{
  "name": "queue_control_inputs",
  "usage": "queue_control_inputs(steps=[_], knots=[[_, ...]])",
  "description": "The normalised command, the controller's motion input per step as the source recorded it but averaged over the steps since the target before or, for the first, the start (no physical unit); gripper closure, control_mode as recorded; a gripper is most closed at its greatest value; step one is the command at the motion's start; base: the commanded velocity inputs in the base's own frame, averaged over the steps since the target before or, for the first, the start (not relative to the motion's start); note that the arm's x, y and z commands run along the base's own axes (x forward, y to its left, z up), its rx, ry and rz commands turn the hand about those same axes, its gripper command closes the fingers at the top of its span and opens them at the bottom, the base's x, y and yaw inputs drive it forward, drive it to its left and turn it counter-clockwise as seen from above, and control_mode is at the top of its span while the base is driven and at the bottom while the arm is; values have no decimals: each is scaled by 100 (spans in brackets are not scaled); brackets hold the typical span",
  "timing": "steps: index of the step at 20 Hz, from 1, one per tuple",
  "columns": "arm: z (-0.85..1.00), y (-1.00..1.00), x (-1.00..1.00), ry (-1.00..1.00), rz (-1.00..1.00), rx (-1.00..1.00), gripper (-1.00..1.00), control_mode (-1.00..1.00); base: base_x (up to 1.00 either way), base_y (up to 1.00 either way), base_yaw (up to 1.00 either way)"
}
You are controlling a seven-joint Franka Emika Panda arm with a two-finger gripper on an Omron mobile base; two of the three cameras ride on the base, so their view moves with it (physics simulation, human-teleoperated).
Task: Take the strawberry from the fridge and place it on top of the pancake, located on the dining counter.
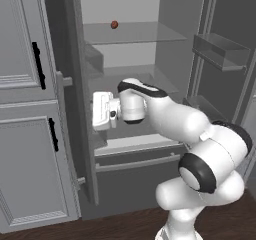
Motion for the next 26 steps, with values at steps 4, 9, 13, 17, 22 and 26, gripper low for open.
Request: queue_control_inputs(steps=[4,9,13,17,22,26], knots=[[0,68,0,0,0,-1,-100,-100,0,0,0],[0,55,0,0,0,-5,-100,-100,0,0,0],[0,28,0,0,0,-3,-100,-100,0,0,0],[0,-54,-11,0,-3,3,-100,-100,0,0,0],[3,-98,-14,0,-7,11,-100,-100,0,0,0],[3,-100,1,0,0,1,-100,-100,0,0,0]])
